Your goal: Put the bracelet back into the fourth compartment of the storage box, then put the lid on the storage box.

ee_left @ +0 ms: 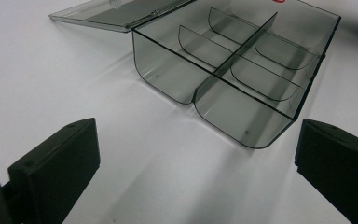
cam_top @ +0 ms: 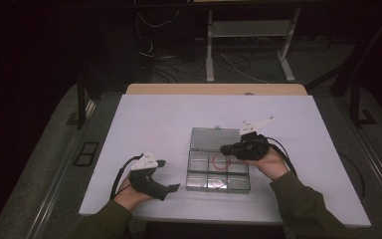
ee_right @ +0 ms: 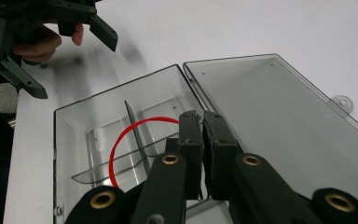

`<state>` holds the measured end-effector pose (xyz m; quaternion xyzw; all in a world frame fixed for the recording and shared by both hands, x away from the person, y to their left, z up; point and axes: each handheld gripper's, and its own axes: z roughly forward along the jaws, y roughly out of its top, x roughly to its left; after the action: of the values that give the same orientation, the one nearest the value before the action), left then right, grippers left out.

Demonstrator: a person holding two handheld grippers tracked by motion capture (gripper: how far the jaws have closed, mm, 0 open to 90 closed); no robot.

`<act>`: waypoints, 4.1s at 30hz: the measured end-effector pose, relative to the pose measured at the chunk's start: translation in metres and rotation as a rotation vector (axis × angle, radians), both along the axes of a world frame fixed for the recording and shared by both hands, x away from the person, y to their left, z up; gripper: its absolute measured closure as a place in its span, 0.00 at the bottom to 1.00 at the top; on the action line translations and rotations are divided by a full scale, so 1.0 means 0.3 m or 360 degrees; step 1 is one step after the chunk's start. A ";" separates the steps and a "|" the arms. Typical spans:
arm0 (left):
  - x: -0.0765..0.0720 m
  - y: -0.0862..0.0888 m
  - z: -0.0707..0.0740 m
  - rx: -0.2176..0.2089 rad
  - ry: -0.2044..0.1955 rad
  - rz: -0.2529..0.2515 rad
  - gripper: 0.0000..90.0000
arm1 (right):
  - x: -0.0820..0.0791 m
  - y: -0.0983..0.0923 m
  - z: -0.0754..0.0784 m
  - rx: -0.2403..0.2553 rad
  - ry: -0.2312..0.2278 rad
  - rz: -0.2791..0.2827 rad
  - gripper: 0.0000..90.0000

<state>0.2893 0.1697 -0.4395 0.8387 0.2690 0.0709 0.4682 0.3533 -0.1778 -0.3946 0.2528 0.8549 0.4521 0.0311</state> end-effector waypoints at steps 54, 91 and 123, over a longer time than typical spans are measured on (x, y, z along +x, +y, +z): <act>0.000 -0.002 -0.003 0.0014 0.0000 -0.0011 0.00 | -0.054 0.218 -0.063 -0.0080 0.0051 0.0209 0.95; 0.001 -0.002 -0.003 0.0018 -0.0005 -0.0020 0.00 | -0.028 0.111 -0.032 -0.0020 -0.0001 0.0020 0.62; 0.035 0.013 0.035 0.0016 -0.0017 0.0034 0.05 | 0.045 -0.144 -0.013 0.0027 -0.0083 -0.0300 0.63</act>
<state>0.2997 0.1737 -0.4291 0.8377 0.2751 0.0816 0.4646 0.3669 -0.2211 -0.3986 0.3205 0.8223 0.4607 0.0935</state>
